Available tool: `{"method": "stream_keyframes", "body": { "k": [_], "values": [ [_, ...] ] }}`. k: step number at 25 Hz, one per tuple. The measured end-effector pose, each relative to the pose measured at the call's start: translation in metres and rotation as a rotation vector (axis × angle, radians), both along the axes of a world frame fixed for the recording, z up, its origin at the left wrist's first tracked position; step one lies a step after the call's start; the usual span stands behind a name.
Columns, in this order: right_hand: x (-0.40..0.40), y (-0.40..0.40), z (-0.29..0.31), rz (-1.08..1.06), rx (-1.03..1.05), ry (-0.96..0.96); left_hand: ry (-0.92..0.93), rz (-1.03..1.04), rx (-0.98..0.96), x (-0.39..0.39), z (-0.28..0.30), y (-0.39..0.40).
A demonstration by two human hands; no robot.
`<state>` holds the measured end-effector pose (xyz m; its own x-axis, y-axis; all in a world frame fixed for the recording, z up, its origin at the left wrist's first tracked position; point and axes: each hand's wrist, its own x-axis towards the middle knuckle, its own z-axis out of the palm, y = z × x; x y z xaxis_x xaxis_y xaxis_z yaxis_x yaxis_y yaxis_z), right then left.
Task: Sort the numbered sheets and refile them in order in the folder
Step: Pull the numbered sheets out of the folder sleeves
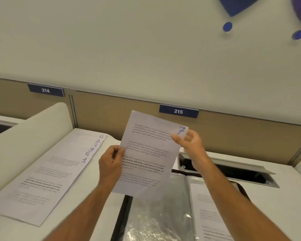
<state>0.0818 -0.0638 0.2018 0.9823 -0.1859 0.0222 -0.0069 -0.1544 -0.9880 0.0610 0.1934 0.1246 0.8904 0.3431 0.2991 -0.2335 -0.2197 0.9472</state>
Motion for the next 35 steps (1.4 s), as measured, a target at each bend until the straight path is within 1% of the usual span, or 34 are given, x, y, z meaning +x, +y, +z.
{"method": "stream_keyframes", "body": {
  "k": [1, 2, 3, 5, 9, 13, 17, 19, 23, 26, 30, 35],
  "values": [
    [-0.001, 0.014, -0.024, 0.074, 0.163, 0.114, 0.024, 0.025, 0.008, 0.001, -0.001, 0.016],
    [-0.002, 0.03, -0.044, 0.13, 0.236, 0.186, 0.045, 0.048, 0.022, 0.002, -0.002, 0.032],
    [-0.005, 0.049, -0.06, 0.162, 0.264, 0.215, 0.062, 0.077, 0.038, 0.003, -0.003, 0.048],
    [-0.007, 0.088, -0.081, 0.163, 0.251, 0.227, 0.088, 0.14, 0.071, 0.004, -0.007, 0.081],
    [-0.004, 0.161, -0.104, 0.18, 0.194, 0.245, 0.165, 0.264, 0.146, 0.006, -0.016, 0.152],
    [-0.001, 0.231, -0.13, 0.151, 0.271, 0.319, 0.3, 0.358, 0.257, 0.009, -0.028, 0.218],
    [0.0, 0.295, -0.154, 0.19, 0.279, 0.377, 0.432, 0.46, 0.415, 0.014, -0.042, 0.277],
    [0.002, 0.319, -0.163, 0.217, 0.274, 0.399, 0.497, 0.495, 0.443, 0.016, -0.05, 0.301],
    [0.007, 0.351, -0.177, 0.256, 0.25, 0.456, 0.625, 0.545, 0.481, 0.019, -0.064, 0.332],
    [0.007, 0.361, -0.187, 0.271, 0.232, 0.497, 0.684, 0.54, 0.527, 0.023, -0.078, 0.341],
    [0.01, 0.364, -0.195, 0.286, 0.228, 0.518, 0.731, 0.512, 0.539, 0.03, -0.093, 0.347],
    [0.013, 0.365, -0.195, 0.31, 0.152, 0.508, 0.758, 0.51, 0.595, 0.036, -0.098, 0.345]
  ]
}}
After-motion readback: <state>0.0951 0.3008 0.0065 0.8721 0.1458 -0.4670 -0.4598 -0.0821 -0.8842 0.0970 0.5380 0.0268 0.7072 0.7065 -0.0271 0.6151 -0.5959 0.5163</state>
